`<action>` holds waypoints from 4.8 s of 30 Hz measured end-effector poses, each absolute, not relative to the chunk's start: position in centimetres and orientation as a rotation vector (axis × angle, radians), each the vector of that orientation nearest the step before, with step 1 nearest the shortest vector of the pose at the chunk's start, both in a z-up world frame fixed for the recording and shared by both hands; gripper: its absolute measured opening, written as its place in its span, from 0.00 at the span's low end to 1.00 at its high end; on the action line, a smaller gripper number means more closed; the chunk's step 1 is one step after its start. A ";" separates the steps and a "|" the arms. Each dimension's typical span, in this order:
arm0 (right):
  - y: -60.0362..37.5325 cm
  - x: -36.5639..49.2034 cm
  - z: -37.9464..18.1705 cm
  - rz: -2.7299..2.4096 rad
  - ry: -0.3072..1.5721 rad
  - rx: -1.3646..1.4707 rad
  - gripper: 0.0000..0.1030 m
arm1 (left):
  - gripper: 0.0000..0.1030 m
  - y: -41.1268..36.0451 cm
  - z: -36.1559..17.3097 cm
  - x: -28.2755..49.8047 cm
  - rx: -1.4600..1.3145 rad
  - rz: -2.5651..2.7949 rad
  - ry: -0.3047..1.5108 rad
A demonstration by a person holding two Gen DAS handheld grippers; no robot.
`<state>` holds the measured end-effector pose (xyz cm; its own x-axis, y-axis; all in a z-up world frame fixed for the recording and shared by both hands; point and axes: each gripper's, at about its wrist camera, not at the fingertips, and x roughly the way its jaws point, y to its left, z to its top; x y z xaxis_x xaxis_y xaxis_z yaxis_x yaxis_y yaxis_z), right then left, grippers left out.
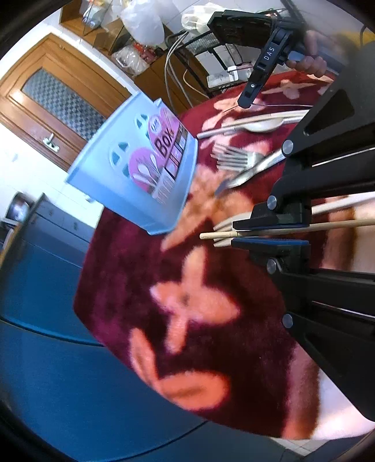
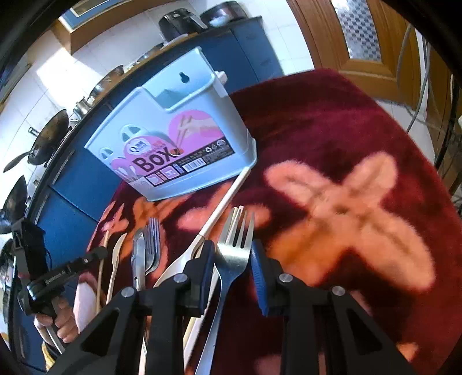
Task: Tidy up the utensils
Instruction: 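Grasp a wooden chopstick with the left tool while the right tool grasps a steel fork, then lift the chopstick and fork and carry both over the blue Box holder, then open the left tool dropping the chopstick in while the right tool releases the fork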
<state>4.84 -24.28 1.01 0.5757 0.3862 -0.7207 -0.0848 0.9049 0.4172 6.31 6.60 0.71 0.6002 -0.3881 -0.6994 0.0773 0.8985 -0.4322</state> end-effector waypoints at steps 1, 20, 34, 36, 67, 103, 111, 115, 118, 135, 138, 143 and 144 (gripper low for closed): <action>-24.4 4.6 1.3 0.284 0.907 0.354 0.27 | 0.02 6.4 1.2 6.0 -0.372 -0.285 0.871; -22.1 -0.5 10.6 0.265 0.504 0.155 0.26 | 0.02 3.8 10.7 3.7 -0.269 -0.309 0.580; -22.9 2.9 15.5 0.247 0.415 0.157 0.26 | 0.02 2.3 17.2 8.4 -0.256 -0.278 0.446; -22.9 3.7 16.3 0.244 0.404 0.154 0.26 | 0.02 1.9 18.5 9.5 -0.241 -0.264 0.408; -21.6 16.8 14.2 0.195 0.411 0.092 0.26 | 0.02 -0.8 13.8 22.9 -0.133 -0.036 0.248; -21.3 13.1 15.7 0.250 0.413 0.069 0.42 | 0.37 -2.1 13.0 16.9 -0.107 -0.114 0.417; -22.5 10.9 15.5 0.242 0.521 0.147 0.42 | 0.38 -2.2 14.2 12.9 -0.081 -0.138 0.488; -23.1 9.6 14.8 0.242 0.560 0.171 0.42 | 0.38 -1.6 14.0 10.9 -0.069 -0.131 0.521; -23.3 8.6 14.2 0.238 0.584 0.175 0.42 | 0.38 -0.9 13.4 9.8 -0.071 -0.123 0.551; -22.3 4.0 8.9 0.244 0.730 0.183 0.42 | 0.38 2.3 7.2 5.7 -0.107 -0.079 0.742; -22.3 3.7 7.8 0.243 0.757 0.188 0.42 | 0.38 2.4 6.2 5.6 -0.105 -0.082 0.773; -22.3 3.2 5.9 0.234 0.814 0.201 0.42 | 0.38 2.9 4.5 5.8 -0.116 -0.080 0.821; -22.3 3.2 5.5 0.233 0.823 0.201 0.42 | 0.38 3.0 4.3 5.9 -0.121 -0.082 0.829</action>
